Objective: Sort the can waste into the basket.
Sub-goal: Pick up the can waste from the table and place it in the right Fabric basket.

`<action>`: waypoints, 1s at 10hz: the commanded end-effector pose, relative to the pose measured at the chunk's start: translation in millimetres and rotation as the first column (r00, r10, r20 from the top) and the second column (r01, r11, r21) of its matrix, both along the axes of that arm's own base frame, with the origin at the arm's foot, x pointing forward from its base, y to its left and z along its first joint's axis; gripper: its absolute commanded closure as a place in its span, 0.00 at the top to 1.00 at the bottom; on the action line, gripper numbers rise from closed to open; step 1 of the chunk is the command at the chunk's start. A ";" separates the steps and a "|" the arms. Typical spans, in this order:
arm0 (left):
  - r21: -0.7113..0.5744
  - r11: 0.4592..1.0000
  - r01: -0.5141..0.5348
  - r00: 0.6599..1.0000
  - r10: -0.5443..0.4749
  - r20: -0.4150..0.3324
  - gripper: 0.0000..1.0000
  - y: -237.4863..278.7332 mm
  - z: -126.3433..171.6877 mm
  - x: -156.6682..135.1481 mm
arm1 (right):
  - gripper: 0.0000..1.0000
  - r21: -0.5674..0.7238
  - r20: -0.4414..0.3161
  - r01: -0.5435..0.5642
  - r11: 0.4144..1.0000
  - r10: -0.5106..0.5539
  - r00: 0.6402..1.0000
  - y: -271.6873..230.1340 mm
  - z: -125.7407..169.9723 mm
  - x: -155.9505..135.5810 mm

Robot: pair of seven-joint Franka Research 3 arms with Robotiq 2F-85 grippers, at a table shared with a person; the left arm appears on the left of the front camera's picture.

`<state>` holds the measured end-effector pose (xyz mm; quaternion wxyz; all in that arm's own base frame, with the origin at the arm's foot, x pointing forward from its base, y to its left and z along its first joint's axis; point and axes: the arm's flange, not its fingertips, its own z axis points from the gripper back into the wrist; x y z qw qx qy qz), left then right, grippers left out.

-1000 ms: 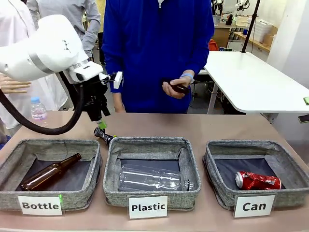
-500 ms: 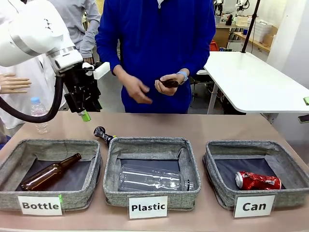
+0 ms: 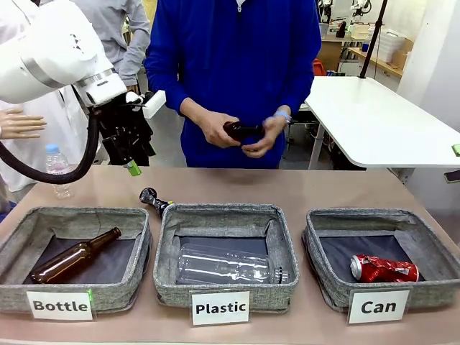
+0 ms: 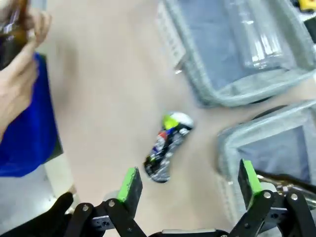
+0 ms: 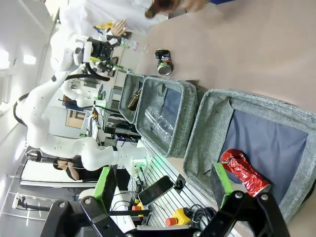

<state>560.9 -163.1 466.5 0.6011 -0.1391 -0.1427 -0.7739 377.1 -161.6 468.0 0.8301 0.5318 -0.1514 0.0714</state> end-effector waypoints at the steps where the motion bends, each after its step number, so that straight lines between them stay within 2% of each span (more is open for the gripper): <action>1: -0.039 0.994 0.106 0.984 -0.110 -0.142 1.00 25.8 2.4 2.4 | 1.00 -0.005 0.014 -0.012 1.000 0.012 1.000 -0.8 1.0 -2.4; 2: -0.121 0.967 0.223 0.942 -0.246 -0.228 1.00 76.3 37.5 -26.0 | 1.00 -0.005 0.014 -0.012 1.000 0.012 1.000 -0.8 1.0 -2.4; 3: -0.130 0.973 0.190 0.949 -0.216 -0.229 1.00 148.7 80.8 -72.8 | 1.00 -0.005 0.014 -0.012 1.000 0.012 1.000 -0.8 1.0 -2.4; 4: -0.156 0.975 0.155 0.959 -0.187 -0.214 1.00 205.3 111.5 -118.5 | 1.00 -0.005 0.014 -0.012 1.000 0.012 1.000 -0.8 1.0 -2.4; 5: -0.193 0.973 0.123 0.975 -0.155 -0.160 1.00 253.6 131.5 -159.7 | 1.00 -0.005 0.014 -0.012 1.000 0.012 1.000 -0.8 1.0 -2.4; 6: -0.229 0.971 0.064 0.989 -0.092 -0.112 1.00 292.8 142.2 -196.0 | 1.00 -0.005 0.014 -0.012 1.000 0.012 1.000 -0.8 1.0 -2.4; 7: -0.263 0.965 -0.005 0.994 -0.023 -0.105 1.00 321.0 137.3 -215.1 | 1.00 -0.005 0.014 -0.012 1.000 0.012 1.000 -0.8 1.0 -2.4; 9: -0.308 0.942 -0.135 0.990 0.113 -0.088 1.00 382.7 120.6 -258.6 | 1.00 -0.005 0.014 -0.012 1.000 0.012 1.000 -0.8 1.0 -2.4; 10: -0.362 0.910 -0.200 0.980 0.176 -0.097 1.00 416.9 109.3 -284.2 | 1.00 -0.005 0.014 -0.012 1.000 0.012 1.000 -0.8 1.0 -2.4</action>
